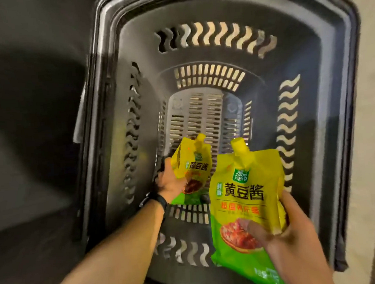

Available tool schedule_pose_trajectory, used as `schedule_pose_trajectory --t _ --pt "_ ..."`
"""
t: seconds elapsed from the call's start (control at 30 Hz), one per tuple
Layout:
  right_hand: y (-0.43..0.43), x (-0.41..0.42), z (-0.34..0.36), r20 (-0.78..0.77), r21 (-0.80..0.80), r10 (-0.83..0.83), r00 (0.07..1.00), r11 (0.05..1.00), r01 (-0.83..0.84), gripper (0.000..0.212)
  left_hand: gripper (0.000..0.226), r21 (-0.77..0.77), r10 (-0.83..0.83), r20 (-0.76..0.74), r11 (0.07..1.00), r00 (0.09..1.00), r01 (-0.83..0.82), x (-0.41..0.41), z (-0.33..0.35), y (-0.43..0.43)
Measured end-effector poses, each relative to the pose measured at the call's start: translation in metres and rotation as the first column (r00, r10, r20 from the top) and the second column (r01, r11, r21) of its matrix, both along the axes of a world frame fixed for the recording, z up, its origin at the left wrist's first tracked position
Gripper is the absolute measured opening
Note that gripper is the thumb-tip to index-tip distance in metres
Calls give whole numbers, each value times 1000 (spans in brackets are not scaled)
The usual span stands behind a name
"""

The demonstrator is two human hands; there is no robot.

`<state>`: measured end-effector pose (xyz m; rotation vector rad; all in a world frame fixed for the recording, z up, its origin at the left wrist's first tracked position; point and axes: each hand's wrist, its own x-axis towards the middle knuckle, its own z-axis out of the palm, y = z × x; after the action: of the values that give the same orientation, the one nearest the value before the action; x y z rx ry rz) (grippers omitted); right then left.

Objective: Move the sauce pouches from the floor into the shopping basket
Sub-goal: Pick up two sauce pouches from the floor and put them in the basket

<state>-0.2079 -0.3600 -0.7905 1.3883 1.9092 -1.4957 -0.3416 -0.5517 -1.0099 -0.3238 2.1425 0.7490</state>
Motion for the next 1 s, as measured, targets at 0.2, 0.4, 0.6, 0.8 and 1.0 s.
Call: schedule_pose_trajectory --t 0.2,0.4,0.6,0.8,1.0 --pt "-6 -6 6 66 36 37 997 999 -39 85 81 -383 -494 -178 832 851 402 21 49 20" --pt "-3 -43 -16 -26 -49 17 1000 999 -18 65 63 -577 -906 -81 383 416 721 14 -5 21" --pt "-2 -102 -116 -104 -148 -9 995 989 -6 51 87 -451 -920 -124 387 372 804 2 -39 -12" --pt "-1 -86 -177 -37 -436 -105 994 896 79 48 73 -446 -845 -378 525 379 725 20 -39 -35" --pt "-20 -75 -175 280 -381 66 958 923 48 59 74 -390 -844 -401 509 356 767 30 -40 -63"
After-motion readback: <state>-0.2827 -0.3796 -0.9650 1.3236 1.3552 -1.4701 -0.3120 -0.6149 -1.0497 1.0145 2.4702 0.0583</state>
